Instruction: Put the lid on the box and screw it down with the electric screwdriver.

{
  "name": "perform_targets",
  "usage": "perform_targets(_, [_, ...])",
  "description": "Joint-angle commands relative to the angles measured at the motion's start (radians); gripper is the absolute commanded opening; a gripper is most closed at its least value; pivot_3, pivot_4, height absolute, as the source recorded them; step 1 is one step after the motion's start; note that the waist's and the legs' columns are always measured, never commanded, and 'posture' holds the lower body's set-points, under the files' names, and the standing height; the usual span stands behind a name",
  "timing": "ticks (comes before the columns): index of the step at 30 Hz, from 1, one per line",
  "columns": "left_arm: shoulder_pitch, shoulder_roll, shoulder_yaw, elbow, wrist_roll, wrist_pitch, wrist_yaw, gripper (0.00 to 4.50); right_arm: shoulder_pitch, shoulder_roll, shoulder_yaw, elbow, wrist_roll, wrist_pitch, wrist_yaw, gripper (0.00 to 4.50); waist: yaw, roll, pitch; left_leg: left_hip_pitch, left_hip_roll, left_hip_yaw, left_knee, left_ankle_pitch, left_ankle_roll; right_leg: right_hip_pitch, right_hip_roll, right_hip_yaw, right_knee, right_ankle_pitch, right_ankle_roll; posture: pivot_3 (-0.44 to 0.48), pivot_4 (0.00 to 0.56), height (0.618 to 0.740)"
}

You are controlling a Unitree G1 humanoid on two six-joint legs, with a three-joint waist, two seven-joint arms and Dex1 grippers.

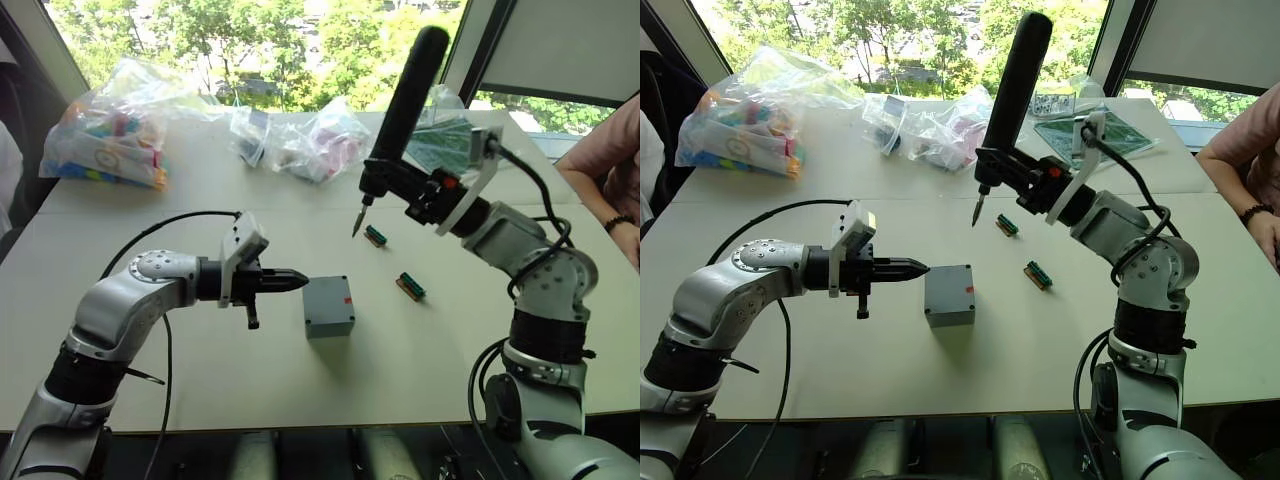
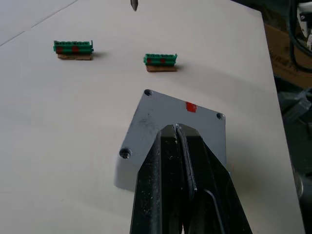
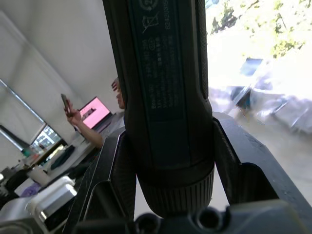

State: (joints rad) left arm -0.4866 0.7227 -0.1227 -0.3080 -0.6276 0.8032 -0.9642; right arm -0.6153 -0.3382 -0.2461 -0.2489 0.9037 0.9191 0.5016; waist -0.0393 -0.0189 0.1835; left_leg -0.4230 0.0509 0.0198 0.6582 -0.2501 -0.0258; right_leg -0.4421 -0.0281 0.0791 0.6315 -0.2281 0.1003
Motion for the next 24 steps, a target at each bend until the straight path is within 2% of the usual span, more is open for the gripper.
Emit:
perform_targets(1, [-0.035, -0.002, -0.058, -0.007, 0.051, -0.017, -0.017, 0.00, 0.066, 0.020, 0.062, -0.110, -0.017, -0.080, 0.045, 1.77, -0.004, 0.000, 0.000, 0.002, 0.000, 0.000, 0.001, 0.000, 0.000, 0.002, 0.000, 0.000, 0.000, -0.001, -0.003, 0.000, 0.150, 0.740])
perform_targets(5, [-0.046, -0.016, -0.096, 0.021, 0.099, -0.048, -0.023, 0.00, 0.102, 0.000, 0.110, -0.108, -0.071, -0.127, 0.063, 1.77, -0.005, 0.000, 0.000, 0.003, 0.000, 0.000, 0.003, 0.000, 0.000, 0.003, 0.001, 0.001, 0.001, 0.000, -0.004, 0.000, 0.150, 0.740])
perform_targets(9, [-0.074, -0.069, -0.112, 0.074, 0.138, -0.064, 0.002, 0.00, 0.110, 0.011, 0.139, -0.089, -0.112, -0.167, 0.062, 1.77, -0.004, 0.000, 0.000, 0.001, 0.000, 0.000, 0.003, 0.000, 0.000, 0.001, 0.001, 0.001, 0.001, 0.001, 0.000, 0.000, 0.150, 0.740])
perform_targets(14, [-0.073, -0.066, -0.161, 0.085, 0.201, -0.094, -0.023, 0.00, 0.111, 0.031, 0.168, -0.050, -0.166, -0.222, 0.058, 1.77, -0.005, 0.000, 0.000, 0.001, 0.000, 0.000, 0.003, 0.000, 0.000, 0.001, 0.001, 0.001, 0.001, 0.002, 0.000, 0.000, 0.150, 0.740])
perform_targets(24, [-0.057, -0.065, -0.158, 0.076, 0.218, -0.098, -0.043, 0.00, 0.147, 0.018, 0.181, -0.010, -0.215, -0.267, 0.074, 1.77, -0.004, 0.000, 0.000, 0.001, 0.000, 0.000, 0.004, 0.000, 0.000, 0.001, 0.001, 0.001, 0.001, 0.002, 0.000, 0.000, 0.150, 0.740])
